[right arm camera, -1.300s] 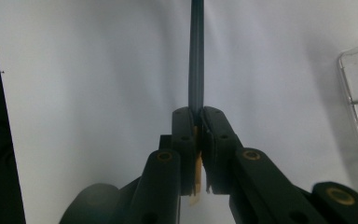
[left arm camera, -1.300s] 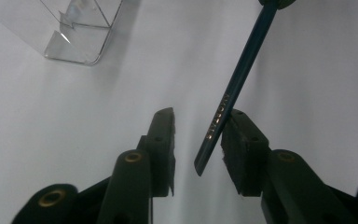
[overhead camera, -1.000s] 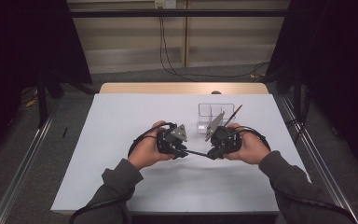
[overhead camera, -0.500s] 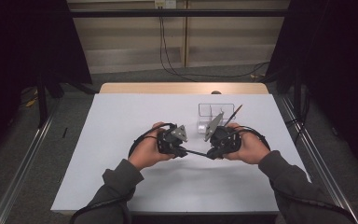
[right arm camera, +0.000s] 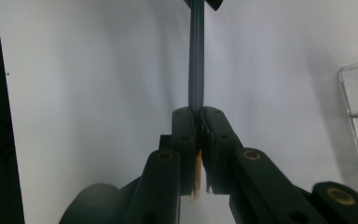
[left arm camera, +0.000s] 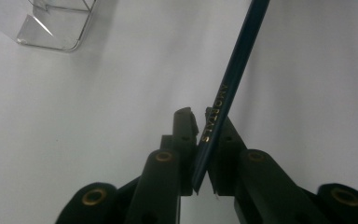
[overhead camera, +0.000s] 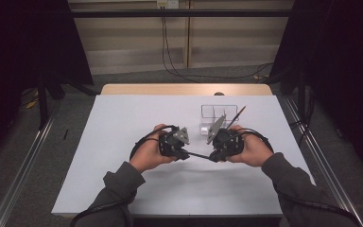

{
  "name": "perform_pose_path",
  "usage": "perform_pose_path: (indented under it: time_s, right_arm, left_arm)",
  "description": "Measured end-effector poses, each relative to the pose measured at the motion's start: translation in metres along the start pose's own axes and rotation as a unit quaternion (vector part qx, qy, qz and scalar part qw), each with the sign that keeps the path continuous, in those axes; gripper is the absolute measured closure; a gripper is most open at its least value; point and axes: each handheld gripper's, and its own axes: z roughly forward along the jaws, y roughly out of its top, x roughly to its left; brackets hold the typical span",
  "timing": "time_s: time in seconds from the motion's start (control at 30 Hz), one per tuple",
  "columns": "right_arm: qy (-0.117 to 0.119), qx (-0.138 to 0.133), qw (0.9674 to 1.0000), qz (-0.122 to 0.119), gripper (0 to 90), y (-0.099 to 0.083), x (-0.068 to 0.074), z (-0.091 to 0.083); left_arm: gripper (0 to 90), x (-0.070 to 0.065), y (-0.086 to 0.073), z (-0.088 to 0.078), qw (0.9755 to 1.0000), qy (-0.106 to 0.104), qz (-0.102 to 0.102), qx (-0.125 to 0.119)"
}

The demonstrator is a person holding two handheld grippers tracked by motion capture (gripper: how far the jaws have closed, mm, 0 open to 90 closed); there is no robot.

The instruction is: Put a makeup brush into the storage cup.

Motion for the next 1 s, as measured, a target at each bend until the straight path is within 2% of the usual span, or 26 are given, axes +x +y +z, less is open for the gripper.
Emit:
perform_pose_path:
  time_s: [0.23, 0.3, 0.33, 0.4, 0.43, 0.57, 0.73, 0.77, 0.8, 0.83, 0.9, 0.93, 0.97, 1.0]
  right_arm:
    - [0.001, 0.01, 0.9999, 0.006, 84.5, -0.003, -0.001, 0.003]
    - [0.004, 0.012, 0.9999, 0.005, 84.5, -0.003, -0.001, 0.004]
    - [0.001, 0.006, 1.0, -0.004, 84.5, -0.002, -0.002, 0.005]
    - [0.005, 0.012, 0.9999, 0.004, 84.5, -0.001, 0.0, 0.004]
    - [0.002, 0.01, 0.9999, 0.0, 84.5, 0.0, -0.001, 0.004]
    - [0.001, 0.006, 1.0, -0.001, 84.5, 0.0, -0.001, 0.002]
    - [-0.002, -0.009, 1.0, 0.0, 84.4, 0.0, -0.003, -0.001]
    - [-0.003, -0.018, 0.9998, -0.004, 84.4, 0.0, -0.004, -0.001]
    - [-0.002, -0.016, 0.9999, 0.003, 84.2, 0.0, -0.004, -0.003]
    - [-0.006, -0.021, 0.9998, -0.003, 84.1, 0.0, -0.005, -0.004]
    - [-0.005, -0.027, 0.9996, -0.003, 83.9, 0.0, -0.007, -0.006]
    - [-0.006, -0.029, 0.9995, -0.005, 83.7, 0.0, -0.007, -0.006]
    - [-0.008, -0.03, 0.9995, -0.007, 83.5, 0.0, -0.008, -0.007]
    - [-0.009, -0.032, 0.9994, -0.008, 83.4, 0.0, -0.008, -0.008]
  left_arm:
    - [73.6, 0.0, 0.001, -0.005, 1.0, -0.002, 0.003, -0.006]
    - [73.5, 0.0, 0.003, -0.006, 1.0, -0.001, 0.007, -0.005]
    - [73.5, -0.001, 0.004, -0.005, 1.0, -0.002, 0.006, -0.006]
    - [74.5, -0.001, 0.004, -0.004, 0.9999, -0.002, 0.009, -0.004]
    - [76.0, -0.001, 0.004, -0.004, 0.9999, -0.004, 0.012, 0.005]
    - [77.9, -0.001, 0.002, 0.0, 0.9999, -0.003, 0.01, 0.01]
    - [79.4, -0.002, 0.001, 0.001, 0.9998, 0.003, 0.011, 0.018]
    - [79.9, -0.002, 0.001, 0.001, 0.9996, -0.001, 0.011, 0.025]
    - [80.4, -0.003, 0.0, 0.002, 0.9997, -0.001, 0.011, 0.021]
    - [81.0, -0.003, -0.001, 0.002, 0.9996, -0.009, 0.01, 0.026]
    - [81.8, -0.005, -0.003, 0.004, 0.9998, -0.012, 0.003, 0.018]
    - [82.4, -0.004, -0.003, 0.005, 0.9995, -0.024, 0.005, 0.019]
    - [83.0, -0.006, -0.004, 0.006, 0.9996, -0.019, 0.009, 0.02]
    - [83.5, -0.006, -0.003, 0.006, 0.9993, -0.026, 0.011, 0.024]
